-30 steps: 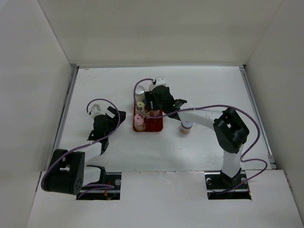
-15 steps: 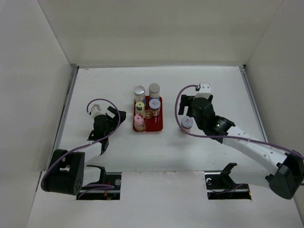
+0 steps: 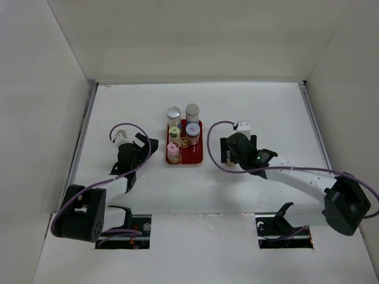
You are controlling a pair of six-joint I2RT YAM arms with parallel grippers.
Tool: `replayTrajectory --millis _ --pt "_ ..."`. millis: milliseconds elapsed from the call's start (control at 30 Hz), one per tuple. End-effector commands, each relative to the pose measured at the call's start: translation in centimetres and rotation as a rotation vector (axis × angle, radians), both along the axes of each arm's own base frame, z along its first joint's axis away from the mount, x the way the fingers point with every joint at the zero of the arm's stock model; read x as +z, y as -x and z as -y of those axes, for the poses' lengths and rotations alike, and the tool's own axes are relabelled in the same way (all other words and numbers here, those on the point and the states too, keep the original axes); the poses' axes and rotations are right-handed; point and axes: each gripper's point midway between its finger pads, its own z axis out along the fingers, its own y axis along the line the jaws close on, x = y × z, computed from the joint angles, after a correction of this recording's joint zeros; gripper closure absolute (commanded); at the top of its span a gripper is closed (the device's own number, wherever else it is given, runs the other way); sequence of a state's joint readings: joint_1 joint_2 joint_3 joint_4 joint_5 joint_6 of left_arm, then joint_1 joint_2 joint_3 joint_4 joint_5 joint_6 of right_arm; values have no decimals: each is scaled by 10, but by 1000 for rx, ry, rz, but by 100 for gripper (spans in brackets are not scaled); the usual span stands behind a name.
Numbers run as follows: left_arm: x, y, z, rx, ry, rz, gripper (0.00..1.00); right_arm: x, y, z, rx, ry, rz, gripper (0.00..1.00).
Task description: Organize the condiment bottles
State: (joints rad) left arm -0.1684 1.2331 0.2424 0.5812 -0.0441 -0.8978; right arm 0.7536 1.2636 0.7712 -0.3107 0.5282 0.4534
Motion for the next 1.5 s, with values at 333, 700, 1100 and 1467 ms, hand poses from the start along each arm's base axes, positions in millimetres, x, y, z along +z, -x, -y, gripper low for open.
replayTrajectory --millis 333,700,1100,1467 --pt "14 -8 4 -16 17 55 0 21 -35 -26 30 -97 121 41" --pt "15 -10 3 -4 13 57 0 113 -25 -67 135 -230 258 50" --pt "21 -6 -3 8 16 81 0 104 -48 -180 306 -286 261 51" --pt "19 -5 -3 -9 25 72 0 61 -52 -202 314 -259 223 30"
